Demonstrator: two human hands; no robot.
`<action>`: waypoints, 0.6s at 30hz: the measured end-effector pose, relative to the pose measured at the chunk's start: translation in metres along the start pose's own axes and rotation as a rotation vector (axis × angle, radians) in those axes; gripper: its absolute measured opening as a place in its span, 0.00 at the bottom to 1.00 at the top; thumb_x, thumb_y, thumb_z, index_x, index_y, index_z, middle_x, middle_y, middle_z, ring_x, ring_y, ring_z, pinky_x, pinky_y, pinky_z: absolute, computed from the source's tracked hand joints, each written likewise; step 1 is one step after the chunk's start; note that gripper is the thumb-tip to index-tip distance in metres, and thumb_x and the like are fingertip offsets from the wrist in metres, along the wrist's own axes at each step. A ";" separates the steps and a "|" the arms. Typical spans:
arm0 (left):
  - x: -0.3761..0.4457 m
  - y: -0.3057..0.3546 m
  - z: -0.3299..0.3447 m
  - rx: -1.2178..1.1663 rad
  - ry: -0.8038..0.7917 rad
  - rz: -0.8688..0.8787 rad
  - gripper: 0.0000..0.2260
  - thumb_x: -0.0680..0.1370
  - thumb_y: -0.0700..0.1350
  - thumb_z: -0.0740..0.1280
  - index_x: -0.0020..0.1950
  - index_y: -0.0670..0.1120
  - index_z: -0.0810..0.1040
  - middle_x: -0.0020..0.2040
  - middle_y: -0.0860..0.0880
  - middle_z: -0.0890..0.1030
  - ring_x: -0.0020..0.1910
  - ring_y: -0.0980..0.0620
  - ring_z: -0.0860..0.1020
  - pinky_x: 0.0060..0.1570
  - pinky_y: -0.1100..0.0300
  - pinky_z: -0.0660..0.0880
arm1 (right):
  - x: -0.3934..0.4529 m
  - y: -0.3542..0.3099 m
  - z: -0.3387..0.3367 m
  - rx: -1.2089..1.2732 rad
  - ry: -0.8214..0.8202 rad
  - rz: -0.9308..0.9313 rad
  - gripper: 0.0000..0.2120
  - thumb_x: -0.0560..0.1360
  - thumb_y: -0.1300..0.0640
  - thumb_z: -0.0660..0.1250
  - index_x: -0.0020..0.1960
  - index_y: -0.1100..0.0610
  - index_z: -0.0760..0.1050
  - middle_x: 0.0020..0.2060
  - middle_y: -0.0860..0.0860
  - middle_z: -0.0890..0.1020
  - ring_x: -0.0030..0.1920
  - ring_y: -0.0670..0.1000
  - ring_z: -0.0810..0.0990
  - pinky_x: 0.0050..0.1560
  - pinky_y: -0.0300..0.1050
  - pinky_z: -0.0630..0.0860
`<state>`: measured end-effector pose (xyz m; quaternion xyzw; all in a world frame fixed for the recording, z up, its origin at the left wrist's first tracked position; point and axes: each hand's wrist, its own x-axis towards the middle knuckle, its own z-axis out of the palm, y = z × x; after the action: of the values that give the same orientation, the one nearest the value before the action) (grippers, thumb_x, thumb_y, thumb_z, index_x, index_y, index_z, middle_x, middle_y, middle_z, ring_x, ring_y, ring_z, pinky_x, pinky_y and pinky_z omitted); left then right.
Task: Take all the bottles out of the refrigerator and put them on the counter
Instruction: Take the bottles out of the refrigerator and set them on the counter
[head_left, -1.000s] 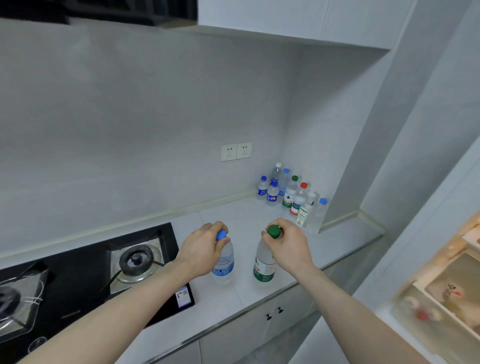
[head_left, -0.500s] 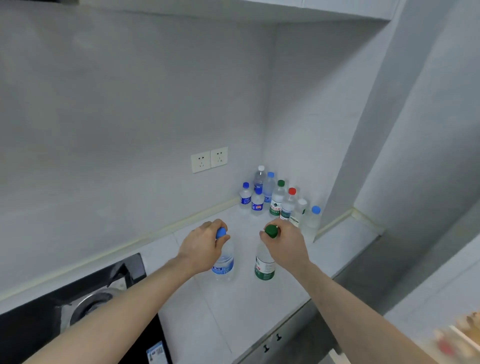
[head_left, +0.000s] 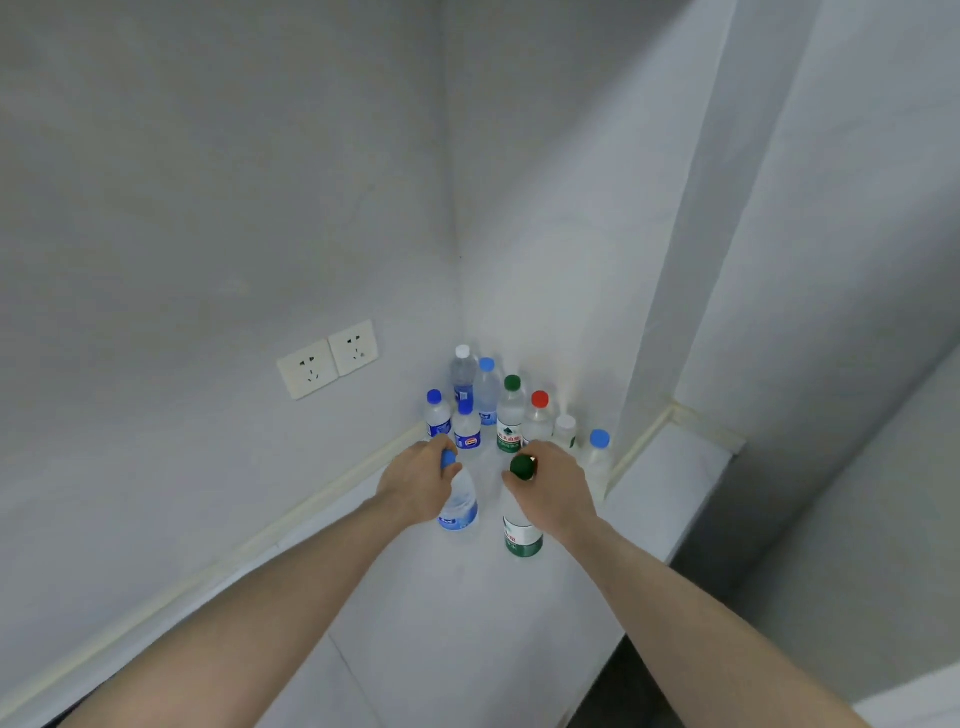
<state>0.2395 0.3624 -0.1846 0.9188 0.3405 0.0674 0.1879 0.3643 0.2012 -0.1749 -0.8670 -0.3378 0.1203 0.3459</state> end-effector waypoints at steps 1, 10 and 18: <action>0.011 0.002 0.005 0.008 -0.012 -0.010 0.09 0.83 0.52 0.62 0.60 0.49 0.73 0.56 0.47 0.80 0.53 0.44 0.77 0.52 0.52 0.75 | 0.008 0.003 0.002 -0.007 -0.005 0.002 0.07 0.73 0.51 0.68 0.46 0.55 0.76 0.43 0.49 0.78 0.45 0.52 0.77 0.44 0.44 0.70; 0.092 0.012 0.041 0.108 -0.109 -0.036 0.11 0.84 0.52 0.60 0.64 0.50 0.71 0.58 0.45 0.79 0.54 0.42 0.78 0.53 0.48 0.78 | 0.064 0.035 0.023 -0.069 -0.056 0.031 0.09 0.75 0.50 0.69 0.50 0.54 0.75 0.46 0.50 0.77 0.45 0.54 0.77 0.44 0.43 0.70; 0.133 0.012 0.055 0.182 -0.157 -0.024 0.11 0.84 0.51 0.59 0.65 0.49 0.70 0.57 0.45 0.77 0.47 0.44 0.75 0.47 0.49 0.77 | 0.102 0.038 0.043 -0.081 -0.069 0.018 0.11 0.75 0.50 0.69 0.53 0.56 0.77 0.49 0.52 0.79 0.48 0.56 0.79 0.45 0.44 0.71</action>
<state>0.3619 0.4243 -0.2315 0.9304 0.3404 -0.0382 0.1303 0.4402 0.2715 -0.2304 -0.8787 -0.3460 0.1396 0.2977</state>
